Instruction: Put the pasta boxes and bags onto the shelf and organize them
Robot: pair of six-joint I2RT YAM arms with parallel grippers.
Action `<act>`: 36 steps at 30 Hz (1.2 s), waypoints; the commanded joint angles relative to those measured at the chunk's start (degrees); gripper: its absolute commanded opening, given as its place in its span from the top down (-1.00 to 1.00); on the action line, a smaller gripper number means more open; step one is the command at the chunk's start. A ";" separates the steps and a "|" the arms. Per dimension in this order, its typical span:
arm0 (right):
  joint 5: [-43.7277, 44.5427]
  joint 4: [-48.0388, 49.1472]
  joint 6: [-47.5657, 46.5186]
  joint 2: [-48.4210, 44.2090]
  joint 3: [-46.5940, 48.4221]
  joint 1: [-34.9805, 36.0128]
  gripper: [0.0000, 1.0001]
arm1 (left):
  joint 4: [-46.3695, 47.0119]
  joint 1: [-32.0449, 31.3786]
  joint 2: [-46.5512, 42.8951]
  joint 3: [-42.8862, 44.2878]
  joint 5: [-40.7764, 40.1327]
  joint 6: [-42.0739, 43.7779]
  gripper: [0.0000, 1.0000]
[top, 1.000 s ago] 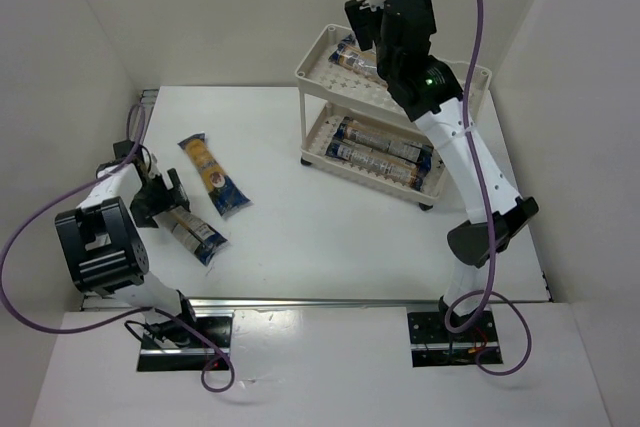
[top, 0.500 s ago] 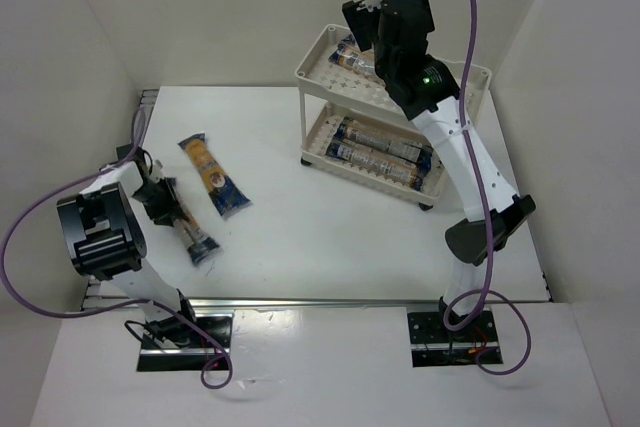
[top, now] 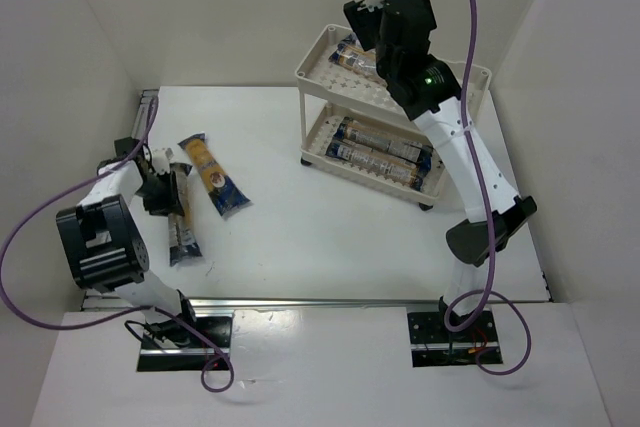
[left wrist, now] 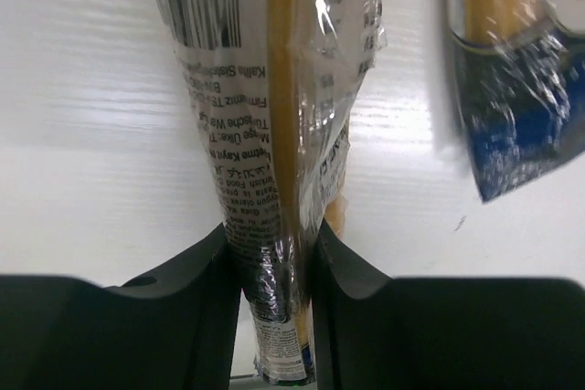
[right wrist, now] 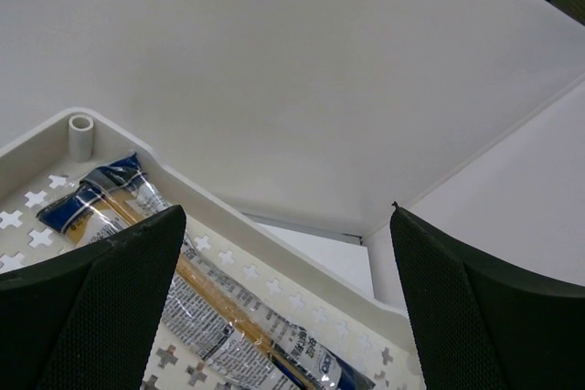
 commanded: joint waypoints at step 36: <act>0.70 4.50 1.75 -41.55 -27.04 -24.05 -0.92 | 52.84 -59.71 6.22 58.64 -12.32 88.80 1.00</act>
